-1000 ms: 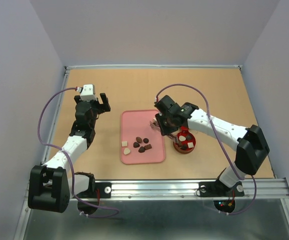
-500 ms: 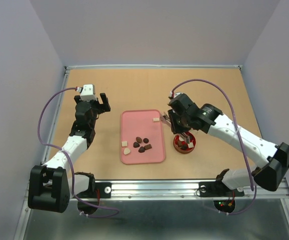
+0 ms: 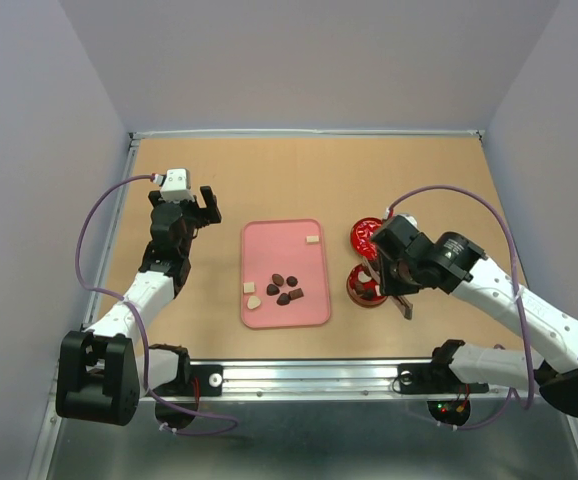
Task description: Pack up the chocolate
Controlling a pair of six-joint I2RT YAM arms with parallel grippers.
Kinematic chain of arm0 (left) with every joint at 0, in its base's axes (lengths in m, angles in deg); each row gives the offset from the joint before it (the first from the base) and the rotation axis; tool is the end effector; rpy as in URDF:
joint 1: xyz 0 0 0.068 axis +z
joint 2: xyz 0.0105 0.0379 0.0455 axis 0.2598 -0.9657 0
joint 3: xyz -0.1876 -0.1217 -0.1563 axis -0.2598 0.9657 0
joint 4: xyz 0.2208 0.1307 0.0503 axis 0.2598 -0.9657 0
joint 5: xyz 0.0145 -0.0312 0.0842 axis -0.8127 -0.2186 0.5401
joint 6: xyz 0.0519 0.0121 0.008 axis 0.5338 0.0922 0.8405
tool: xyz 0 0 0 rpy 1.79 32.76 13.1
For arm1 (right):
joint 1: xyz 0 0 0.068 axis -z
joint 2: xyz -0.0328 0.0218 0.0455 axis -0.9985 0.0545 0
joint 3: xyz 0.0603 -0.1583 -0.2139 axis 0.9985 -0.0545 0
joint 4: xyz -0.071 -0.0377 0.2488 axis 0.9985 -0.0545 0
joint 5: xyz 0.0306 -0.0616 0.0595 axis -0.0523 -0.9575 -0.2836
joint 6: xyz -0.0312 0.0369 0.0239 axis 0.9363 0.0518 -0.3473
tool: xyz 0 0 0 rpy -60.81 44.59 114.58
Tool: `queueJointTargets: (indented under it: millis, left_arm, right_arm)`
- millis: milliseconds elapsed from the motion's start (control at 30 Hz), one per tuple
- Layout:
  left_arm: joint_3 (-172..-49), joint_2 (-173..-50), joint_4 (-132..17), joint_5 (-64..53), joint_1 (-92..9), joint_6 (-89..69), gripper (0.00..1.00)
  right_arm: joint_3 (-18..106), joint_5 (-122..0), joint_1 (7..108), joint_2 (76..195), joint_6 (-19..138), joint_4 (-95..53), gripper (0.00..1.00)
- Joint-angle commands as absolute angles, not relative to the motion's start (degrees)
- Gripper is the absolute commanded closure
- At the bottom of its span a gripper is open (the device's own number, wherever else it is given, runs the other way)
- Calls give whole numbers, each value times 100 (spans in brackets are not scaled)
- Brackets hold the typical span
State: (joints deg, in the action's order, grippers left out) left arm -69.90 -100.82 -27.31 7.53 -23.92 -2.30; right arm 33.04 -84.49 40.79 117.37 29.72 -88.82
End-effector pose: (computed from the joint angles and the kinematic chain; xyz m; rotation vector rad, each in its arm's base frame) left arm 0.2512 -0.0362 0.2662 0.0043 1.5879 -0.1097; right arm 0.1371 0.1284 0.3158 -0.1499 2.6535 0.0854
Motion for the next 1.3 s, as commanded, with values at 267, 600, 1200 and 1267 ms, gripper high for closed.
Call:
queueJointTargets:
  millis: [267,600,1200,1267]
  left_arm:
    - [-7133,-9931,-2564,698,-2358,-266,4]
    - [-7133,-9948,-2572,715,-2358,-257,4]
    - [-7133,-9940,-2573,750,-2358,-240,4]
    - [-7133,-9931,-2581,759,-2350,-231,4]
  right_arm:
    - [3115,-8652,4117,11607,2679,-9056,69]
    - [3098,-8731,4126,11809,2855,-8783,55]
    - [3634,-8125,4117,11958,3557,-8133,51]
    - [3678,-7898,4100,12090,3689,-7897,52]
